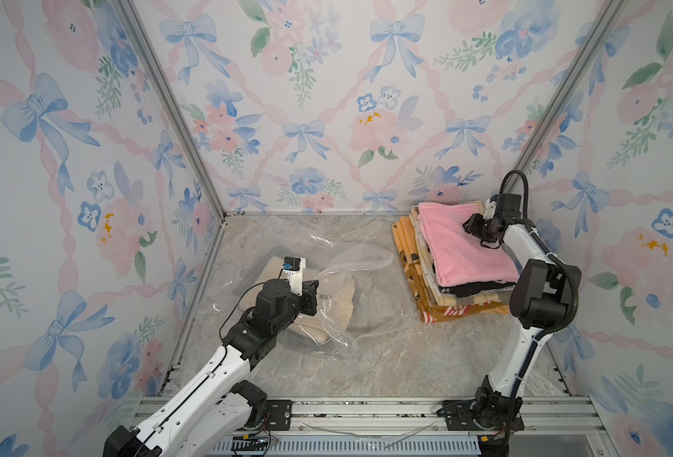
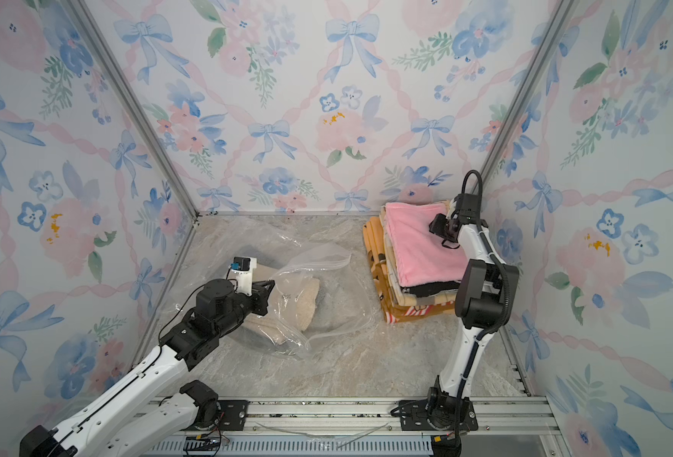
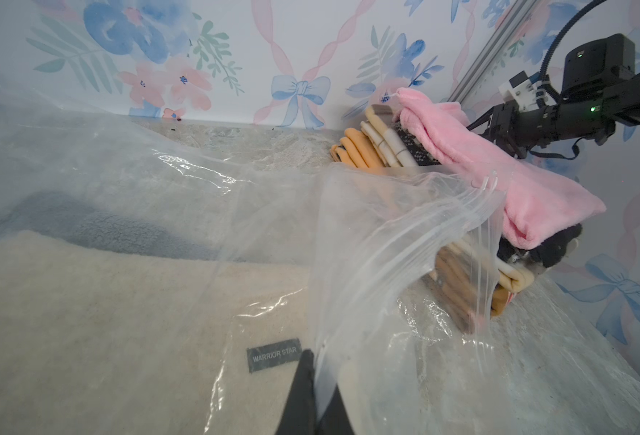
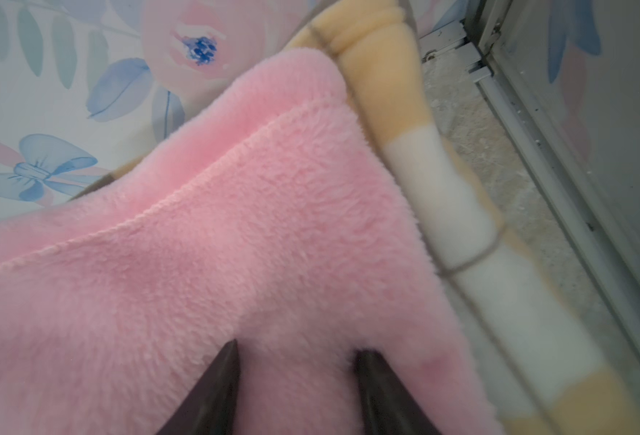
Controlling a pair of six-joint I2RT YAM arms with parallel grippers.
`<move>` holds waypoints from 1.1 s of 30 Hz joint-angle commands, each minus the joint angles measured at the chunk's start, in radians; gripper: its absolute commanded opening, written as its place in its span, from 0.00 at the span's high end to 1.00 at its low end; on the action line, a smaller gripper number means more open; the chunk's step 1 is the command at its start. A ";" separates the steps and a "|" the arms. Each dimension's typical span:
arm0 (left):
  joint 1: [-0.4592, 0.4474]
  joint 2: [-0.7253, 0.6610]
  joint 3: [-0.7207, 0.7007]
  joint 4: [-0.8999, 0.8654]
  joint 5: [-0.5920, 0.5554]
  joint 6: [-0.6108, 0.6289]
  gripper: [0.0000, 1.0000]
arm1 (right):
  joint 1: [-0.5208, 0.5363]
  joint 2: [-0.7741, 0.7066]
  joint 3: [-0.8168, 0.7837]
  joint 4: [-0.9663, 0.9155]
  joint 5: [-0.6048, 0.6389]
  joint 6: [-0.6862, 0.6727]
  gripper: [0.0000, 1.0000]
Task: Take the blanket out of the vacuum bag
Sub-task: Place the blanket at the corner of the board.
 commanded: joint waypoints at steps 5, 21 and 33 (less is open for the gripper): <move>0.002 -0.016 0.019 -0.028 0.008 -0.008 1.00 | -0.001 -0.234 -0.150 0.103 0.231 -0.061 0.47; -0.001 0.025 0.013 0.019 0.040 0.017 1.00 | -0.082 -0.696 -0.696 -0.030 -0.020 0.097 0.46; -0.001 0.058 0.005 0.052 0.062 0.019 1.00 | -0.171 -0.767 -0.811 -0.092 -0.023 0.080 0.48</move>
